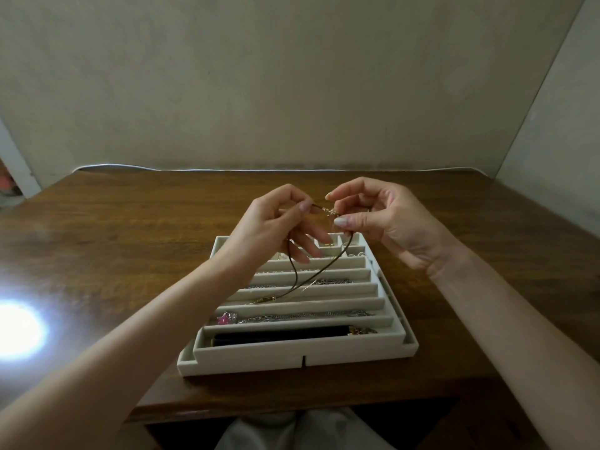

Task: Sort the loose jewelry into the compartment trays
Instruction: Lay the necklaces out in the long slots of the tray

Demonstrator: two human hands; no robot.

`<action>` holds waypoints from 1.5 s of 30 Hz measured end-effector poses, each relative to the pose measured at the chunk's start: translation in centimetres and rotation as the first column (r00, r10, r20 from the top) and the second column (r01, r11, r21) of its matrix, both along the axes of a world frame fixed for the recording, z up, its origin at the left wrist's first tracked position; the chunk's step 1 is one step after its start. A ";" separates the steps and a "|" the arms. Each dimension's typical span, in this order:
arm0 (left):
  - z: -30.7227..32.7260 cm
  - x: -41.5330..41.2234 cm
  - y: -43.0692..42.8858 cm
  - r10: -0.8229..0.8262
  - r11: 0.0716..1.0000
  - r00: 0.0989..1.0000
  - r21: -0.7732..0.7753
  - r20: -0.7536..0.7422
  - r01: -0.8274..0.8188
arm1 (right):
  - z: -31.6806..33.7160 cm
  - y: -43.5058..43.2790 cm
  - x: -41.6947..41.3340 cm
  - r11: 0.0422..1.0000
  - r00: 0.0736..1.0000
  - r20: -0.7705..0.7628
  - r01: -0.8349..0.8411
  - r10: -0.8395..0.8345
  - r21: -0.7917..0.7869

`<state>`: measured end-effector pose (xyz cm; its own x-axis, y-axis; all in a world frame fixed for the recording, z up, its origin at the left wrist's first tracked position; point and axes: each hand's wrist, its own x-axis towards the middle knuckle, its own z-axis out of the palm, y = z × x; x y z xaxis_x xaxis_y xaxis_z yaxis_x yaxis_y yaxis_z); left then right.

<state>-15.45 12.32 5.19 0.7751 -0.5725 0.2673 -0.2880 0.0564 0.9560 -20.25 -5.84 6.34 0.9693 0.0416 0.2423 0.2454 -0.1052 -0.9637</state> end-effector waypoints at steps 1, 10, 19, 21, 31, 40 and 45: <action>0.0 0.0 0.0 -0.003 1.000 1.000 0.003 -0.008 0.003 | 0.0 0.0 0.0 1.000 1.000 0.004 -0.001 0.001 -0.008; 0.1 0.1 -0.1 -0.039 0.999 0.998 -0.001 -0.043 0.039 | 0.1 0.1 0.3 1.000 1.000 0.003 -0.018 0.018 -0.024; -0.2 0.5 0.2 0.021 0.997 0.998 0.074 0.062 -0.026 | 0.2 0.0 0.2 0.992 0.992 -0.092 -0.089 0.081 -0.086; -0.3 0.7 0.2 0.059 0.992 0.991 0.103 0.122 -0.072 | 0.2 0.0 0.2 0.992 0.990 -0.104 -0.100 0.092 -0.071; -0.8 1.0 0.2 0.123 0.960 0.889 0.174 0.441 -0.219 | 0.1 0.8 0.4 0.991 0.979 -0.178 -0.112 0.098 -0.070; -0.5 1.0 0.4 0.127 0.965 0.879 0.149 0.460 -0.218 | -0.1 1.2 0.5 0.987 0.988 -0.148 0.026 -0.050 -0.156; 0.0 1.8 1.2 0.025 0.898 0.873 0.372 0.486 -0.233 | 0.1 0.4 0.2 0.888 0.994 -0.012 0.093 -0.110 -0.449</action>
